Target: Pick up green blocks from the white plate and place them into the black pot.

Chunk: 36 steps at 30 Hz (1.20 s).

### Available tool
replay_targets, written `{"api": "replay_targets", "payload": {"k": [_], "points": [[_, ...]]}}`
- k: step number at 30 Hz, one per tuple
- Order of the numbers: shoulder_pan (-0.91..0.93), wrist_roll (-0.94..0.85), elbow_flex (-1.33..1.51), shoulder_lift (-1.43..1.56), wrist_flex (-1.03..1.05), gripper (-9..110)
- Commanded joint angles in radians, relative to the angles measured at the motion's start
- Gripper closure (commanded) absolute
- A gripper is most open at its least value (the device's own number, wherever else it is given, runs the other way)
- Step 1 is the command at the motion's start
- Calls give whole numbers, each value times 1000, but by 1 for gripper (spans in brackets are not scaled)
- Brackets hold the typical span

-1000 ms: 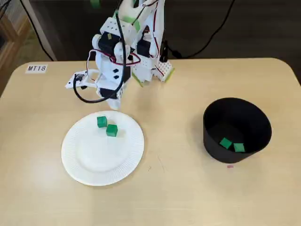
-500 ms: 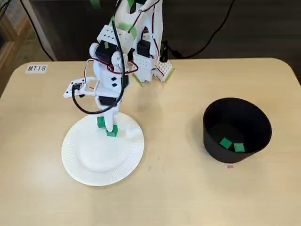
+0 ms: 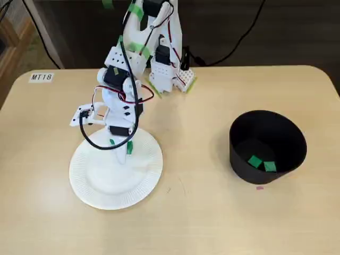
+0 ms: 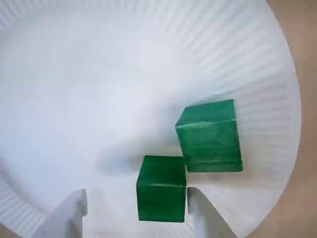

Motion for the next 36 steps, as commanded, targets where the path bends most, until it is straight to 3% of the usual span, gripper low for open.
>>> {"api": "replay_targets", "payload": {"k": [1,4,8,15,21,28,36], "points": [[0,8,-44,-14,-15,74],[0,17,-44,-44,-44,81],[-8,43,-69,-89,-94,103],[-15,52,-114,-57,-100,104],[-75,152,-98,229,-161,104],[-448,430,-29,554,-359,104],[-922,454,75,600,-604,104]]}}
